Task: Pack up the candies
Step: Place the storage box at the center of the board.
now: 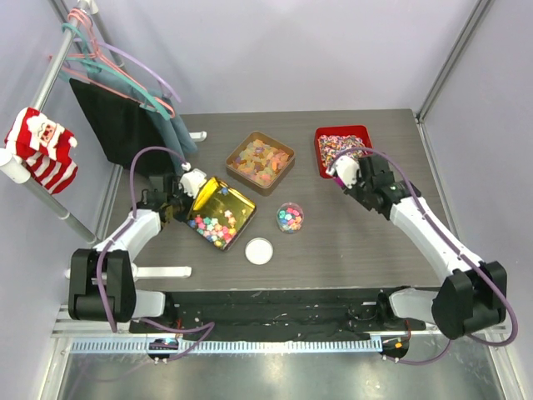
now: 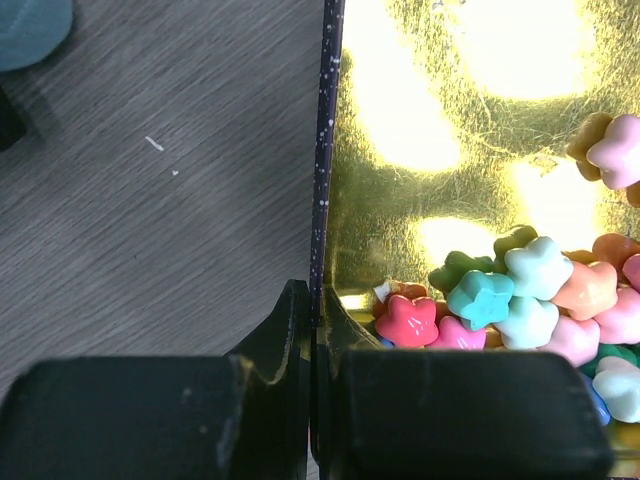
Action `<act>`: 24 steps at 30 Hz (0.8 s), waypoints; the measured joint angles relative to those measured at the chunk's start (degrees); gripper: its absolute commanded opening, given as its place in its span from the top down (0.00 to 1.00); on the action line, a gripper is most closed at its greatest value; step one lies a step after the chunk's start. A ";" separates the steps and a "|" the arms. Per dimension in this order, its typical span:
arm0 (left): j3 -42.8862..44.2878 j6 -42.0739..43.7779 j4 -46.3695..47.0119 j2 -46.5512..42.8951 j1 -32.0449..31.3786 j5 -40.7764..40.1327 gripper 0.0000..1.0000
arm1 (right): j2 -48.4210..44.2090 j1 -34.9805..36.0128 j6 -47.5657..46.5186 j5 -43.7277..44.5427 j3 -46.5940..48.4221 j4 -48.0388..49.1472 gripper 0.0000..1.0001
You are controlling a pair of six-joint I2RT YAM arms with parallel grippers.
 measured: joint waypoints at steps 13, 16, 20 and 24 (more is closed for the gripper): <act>7.23 1.40 -4.26 8.13 0.00 -3.74 1.00 | 0.31 -18.14 4.74 -6.78 -4.96 8.04 0.99; 9.07 1.62 -5.16 10.38 0.00 -4.15 1.00 | 2.54 -21.94 6.51 -7.54 -4.96 10.58 0.99; 10.73 2.34 -5.99 12.79 0.00 -4.02 1.00 | 5.53 -25.31 8.31 -8.02 -4.87 12.68 0.99; 13.00 2.80 -6.84 16.26 0.33 -3.02 1.00 | 8.87 -26.95 9.68 -8.26 -4.09 13.62 0.99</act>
